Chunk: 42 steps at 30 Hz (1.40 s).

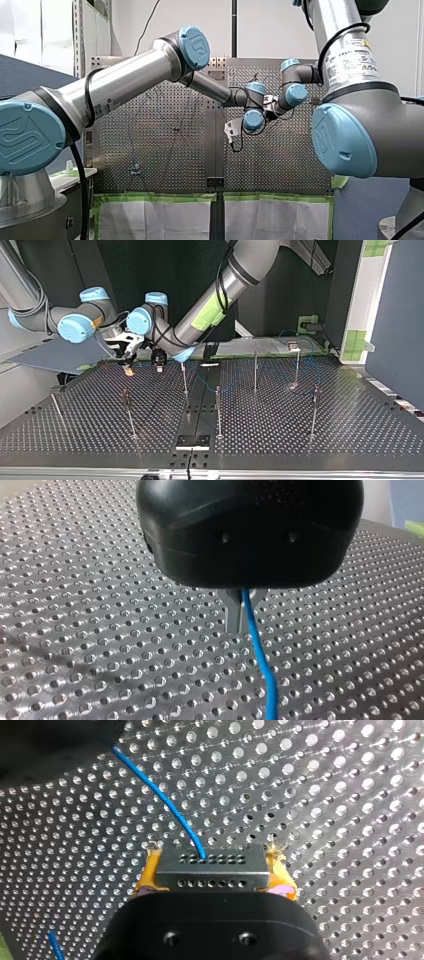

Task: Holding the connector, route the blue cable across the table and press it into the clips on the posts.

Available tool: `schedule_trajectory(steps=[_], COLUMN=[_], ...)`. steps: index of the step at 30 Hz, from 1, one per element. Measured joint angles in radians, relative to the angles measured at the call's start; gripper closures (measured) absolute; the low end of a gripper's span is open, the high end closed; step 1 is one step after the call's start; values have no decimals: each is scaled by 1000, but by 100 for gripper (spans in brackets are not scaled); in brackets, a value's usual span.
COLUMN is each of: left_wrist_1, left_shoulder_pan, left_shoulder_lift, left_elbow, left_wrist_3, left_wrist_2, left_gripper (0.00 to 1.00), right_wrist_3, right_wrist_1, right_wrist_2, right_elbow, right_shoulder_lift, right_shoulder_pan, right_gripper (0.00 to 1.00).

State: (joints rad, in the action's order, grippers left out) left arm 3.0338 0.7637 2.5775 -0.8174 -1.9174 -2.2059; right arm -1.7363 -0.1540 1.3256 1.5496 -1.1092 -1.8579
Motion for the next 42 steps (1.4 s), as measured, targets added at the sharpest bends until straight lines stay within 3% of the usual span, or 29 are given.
schedule_trajectory(steps=[11,19,26,42], left_wrist_1=[53,61,69,71], left_shoulder_pan=[8,14,25,40], left_shoulder_lift=[-54,-117,-151,-219], left_elbow=[-1,-3,-3,-3], left_wrist_3=[-11,-11,-11,-2], left_wrist_2=[-57,-79,-99,-109], left_gripper=[100,100,100,100], right_wrist_3=[3,-22,-26,-30], right_wrist_1=[11,40,75,125], right_wrist_2=[-8,-51,-67,-83], right_elbow=[-47,-88,-108,-127], right_shoulder_lift=[-41,-113,-166,-237], right_shoulder_pan=[2,8,17,36], right_gripper=[100,100,100,100])
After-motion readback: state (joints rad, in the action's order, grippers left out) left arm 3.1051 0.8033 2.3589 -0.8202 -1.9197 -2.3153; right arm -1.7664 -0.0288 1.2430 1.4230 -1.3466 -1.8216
